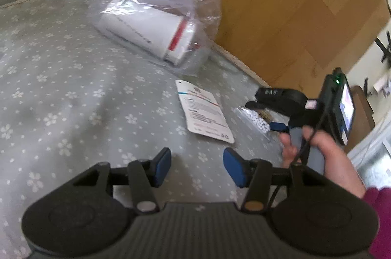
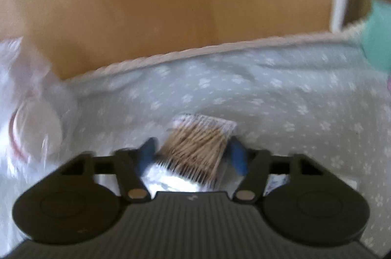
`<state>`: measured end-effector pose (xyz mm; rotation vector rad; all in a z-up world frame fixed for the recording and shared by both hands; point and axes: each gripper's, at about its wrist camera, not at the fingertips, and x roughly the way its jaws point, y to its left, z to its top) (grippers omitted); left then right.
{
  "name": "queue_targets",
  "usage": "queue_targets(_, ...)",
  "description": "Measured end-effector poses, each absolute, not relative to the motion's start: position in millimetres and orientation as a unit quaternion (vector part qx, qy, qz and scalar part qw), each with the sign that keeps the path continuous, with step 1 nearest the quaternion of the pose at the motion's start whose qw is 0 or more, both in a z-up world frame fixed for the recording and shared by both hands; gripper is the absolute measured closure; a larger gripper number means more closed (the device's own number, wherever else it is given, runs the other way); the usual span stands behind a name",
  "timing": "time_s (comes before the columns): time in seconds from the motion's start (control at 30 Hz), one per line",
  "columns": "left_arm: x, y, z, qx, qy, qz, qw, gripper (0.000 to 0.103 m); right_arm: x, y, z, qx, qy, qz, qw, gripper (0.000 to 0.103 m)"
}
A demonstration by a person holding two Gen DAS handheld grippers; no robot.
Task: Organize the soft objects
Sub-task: 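Grasp the cotton-swab pack with the right gripper, then pass the cotton-swab pack from the right gripper to the left gripper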
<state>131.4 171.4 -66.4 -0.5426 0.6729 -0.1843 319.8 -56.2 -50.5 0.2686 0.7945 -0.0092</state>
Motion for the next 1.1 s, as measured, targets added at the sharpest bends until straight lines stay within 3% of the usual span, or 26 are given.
queue_targets(0.1, 132, 175, -67, -0.270, 0.327, -0.086, 0.902, 0.055, 300, -61, -44, 0.146, 0.395, 0.026, 0.907, 0.051)
queue_targets(0.27, 132, 178, -68, -0.271, 0.323, -0.083, 0.903, 0.055, 235, -74, -31, 0.145, 0.436, 0.090, 0.883, 0.051)
queue_targets(0.47, 128, 160, -67, -0.218, 0.318, -0.108, 0.917, 0.046, 111, -113, -20, 0.144, 0.477, 0.167, 0.851, 0.050)
queue_targets(0.5, 126, 153, -66, -0.202, 0.318, -0.119, 0.919, 0.046, 83, -122, -19, 0.133, 0.465, 0.170, 0.859, 0.048)
queue_targets(0.6, 117, 134, -63, -0.156, 0.324, -0.152, 0.921, 0.046, 18, -142, -19, 0.123, 0.407, 0.171, 0.889, 0.020)
queue_targets(0.63, 110, 130, -59, -0.152, 0.327, -0.166, 0.918, 0.046, -3, -150, -22, 0.127, 0.386, 0.175, 0.897, 0.019)
queue_targets(0.8, 60, 113, -50, -0.169, 0.346, -0.254, 0.887, 0.043, -52, -134, -38, 0.064, 0.317, 0.191, 0.927, 0.019)
queue_targets(0.9, 44, 92, -48, -0.155, 0.363, -0.278, 0.876, 0.042, -53, -107, -47, -0.021, 0.297, 0.192, 0.935, 0.019)
queue_targets(1.0, 35, 72, -49, -0.134, 0.373, -0.286, 0.872, 0.041, -40, -110, -53, -0.034, 0.287, 0.195, 0.937, 0.021)
queue_targets(1.1, 31, 55, -54, -0.124, 0.387, -0.285, 0.868, 0.046, -25, -120, -57, -0.012, 0.300, 0.195, 0.934, 0.037)
